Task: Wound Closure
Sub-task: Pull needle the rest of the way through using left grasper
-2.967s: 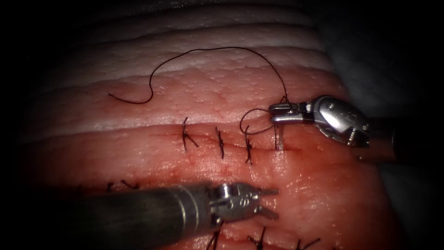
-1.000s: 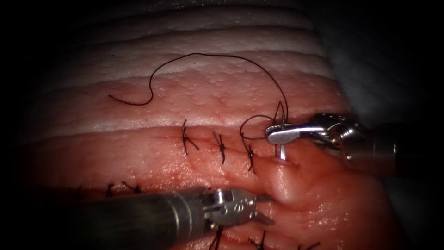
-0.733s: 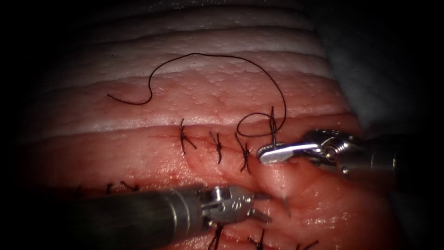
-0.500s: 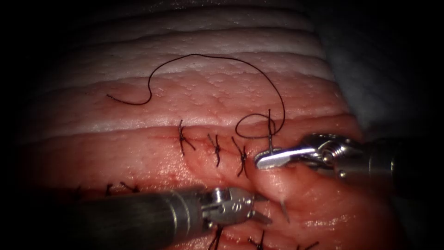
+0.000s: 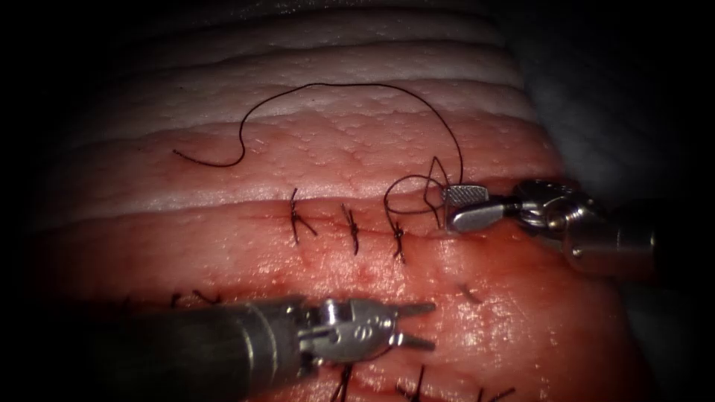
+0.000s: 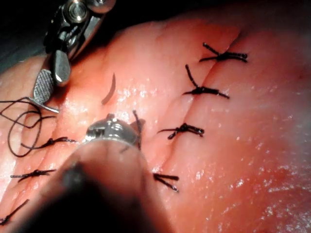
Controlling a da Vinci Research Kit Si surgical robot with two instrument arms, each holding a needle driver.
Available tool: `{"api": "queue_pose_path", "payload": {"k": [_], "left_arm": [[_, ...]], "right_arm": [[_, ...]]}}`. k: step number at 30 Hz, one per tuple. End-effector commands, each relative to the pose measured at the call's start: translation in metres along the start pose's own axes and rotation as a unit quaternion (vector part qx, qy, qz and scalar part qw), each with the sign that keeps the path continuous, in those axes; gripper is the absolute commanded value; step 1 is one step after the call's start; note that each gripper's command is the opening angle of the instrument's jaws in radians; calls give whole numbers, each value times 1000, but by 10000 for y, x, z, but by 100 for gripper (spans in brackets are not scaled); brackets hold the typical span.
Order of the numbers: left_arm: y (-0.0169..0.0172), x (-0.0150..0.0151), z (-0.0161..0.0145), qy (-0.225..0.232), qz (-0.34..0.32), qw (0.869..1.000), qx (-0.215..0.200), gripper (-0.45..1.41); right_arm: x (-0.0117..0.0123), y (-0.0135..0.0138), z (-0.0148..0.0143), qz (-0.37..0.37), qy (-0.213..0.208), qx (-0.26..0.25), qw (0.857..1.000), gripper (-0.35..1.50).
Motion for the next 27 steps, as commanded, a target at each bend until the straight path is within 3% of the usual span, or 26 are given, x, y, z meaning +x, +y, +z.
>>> {"api": "queue_pose_path", "payload": {"k": [1, 7, 16, 18, 19, 22, 27], "left_arm": [[-3, 0, 9, 4, 2, 1000, 2, 20], [-16, 19, 20, 33, 24, 999, 33, 22], [-23, 20, 44, 42, 24, 998, 29, 24], [-27, 15, 50, 42, 25, 998, 31, 5], [-28, 10, 53, 42, 27, 998, 32, -37], [-27, 4, 55, 49, 28, 998, 19, -45], [-25, 7, 49, 87, -34, 995, -23, -45]], "right_arm": [[1, 12, -8, -4, -16, -17, 1000, 126], [-2, 22, -41, -9, -16, -44, 999, 131], [-10, 24, -51, -11, -9, -52, 999, 131], [-16, 24, -48, -14, -7, -53, 998, 131], [-19, 23, -45, -14, -2, -51, 999, 138], [-20, 23, -45, -13, 15, -41, 999, 140], [-23, 18, -47, -63, 12, -22, 998, 115]]}}
